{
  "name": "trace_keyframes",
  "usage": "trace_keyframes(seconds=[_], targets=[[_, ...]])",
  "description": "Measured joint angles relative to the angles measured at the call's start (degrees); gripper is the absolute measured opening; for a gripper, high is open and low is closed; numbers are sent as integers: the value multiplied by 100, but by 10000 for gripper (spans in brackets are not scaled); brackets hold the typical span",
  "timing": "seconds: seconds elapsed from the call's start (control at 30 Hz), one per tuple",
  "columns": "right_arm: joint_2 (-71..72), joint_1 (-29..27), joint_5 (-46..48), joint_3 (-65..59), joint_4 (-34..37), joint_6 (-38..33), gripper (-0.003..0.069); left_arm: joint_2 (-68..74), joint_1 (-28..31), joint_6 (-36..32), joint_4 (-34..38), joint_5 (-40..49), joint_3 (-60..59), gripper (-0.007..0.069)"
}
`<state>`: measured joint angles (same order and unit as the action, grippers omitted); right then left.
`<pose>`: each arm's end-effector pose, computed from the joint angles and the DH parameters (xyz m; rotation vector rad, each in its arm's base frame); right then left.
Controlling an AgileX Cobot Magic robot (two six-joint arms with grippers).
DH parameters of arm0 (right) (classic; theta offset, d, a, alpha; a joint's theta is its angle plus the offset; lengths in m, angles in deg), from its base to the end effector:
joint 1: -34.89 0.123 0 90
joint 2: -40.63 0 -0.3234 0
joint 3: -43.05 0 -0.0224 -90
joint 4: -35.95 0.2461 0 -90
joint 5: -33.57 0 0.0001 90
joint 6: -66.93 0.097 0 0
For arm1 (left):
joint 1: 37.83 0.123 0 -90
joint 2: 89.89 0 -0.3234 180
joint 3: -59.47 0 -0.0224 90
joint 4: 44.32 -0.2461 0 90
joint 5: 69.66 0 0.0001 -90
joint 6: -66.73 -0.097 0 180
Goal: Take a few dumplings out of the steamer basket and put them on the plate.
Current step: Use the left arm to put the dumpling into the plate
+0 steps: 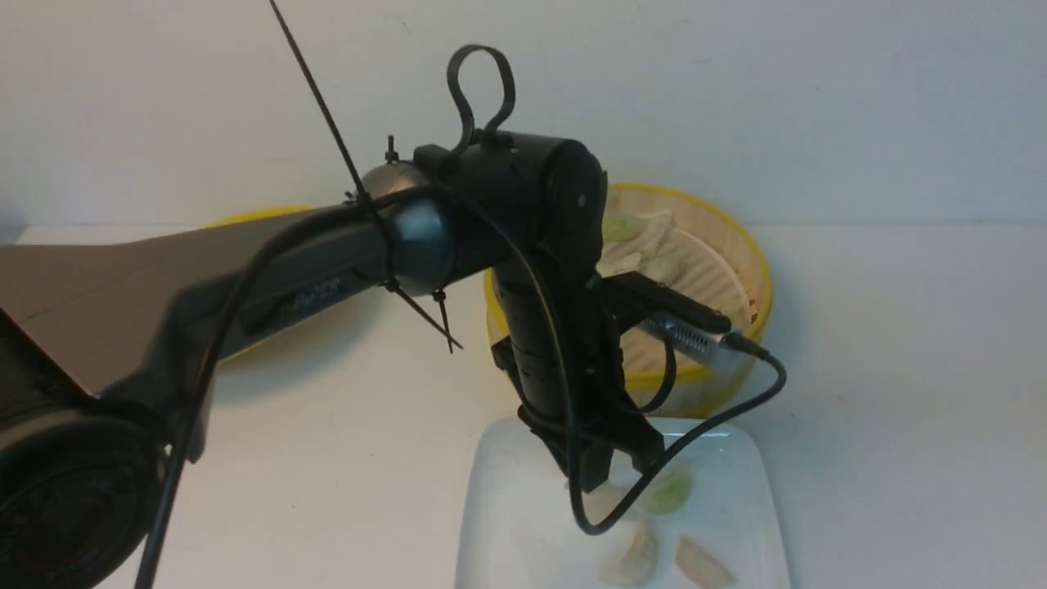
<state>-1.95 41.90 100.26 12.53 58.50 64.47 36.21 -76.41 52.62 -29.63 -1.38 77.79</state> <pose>0.0468 0.0402 0.3672 -0.1704 2.4039 0.5454 0.3291 -0.2918 0.2365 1.2540 2.8367 -0.3902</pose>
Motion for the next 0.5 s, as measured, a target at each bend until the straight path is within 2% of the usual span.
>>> trace_keyframes(seconds=[0.27, 0.5], targets=[[0, 0, 0, 0, 1, -6, -15, 162, 0, 0, -395, -777, 0, 81], [0, 0, 7, 0, 57, -17, -15, 226, 0, 0, -433, -935, 0, 94]])
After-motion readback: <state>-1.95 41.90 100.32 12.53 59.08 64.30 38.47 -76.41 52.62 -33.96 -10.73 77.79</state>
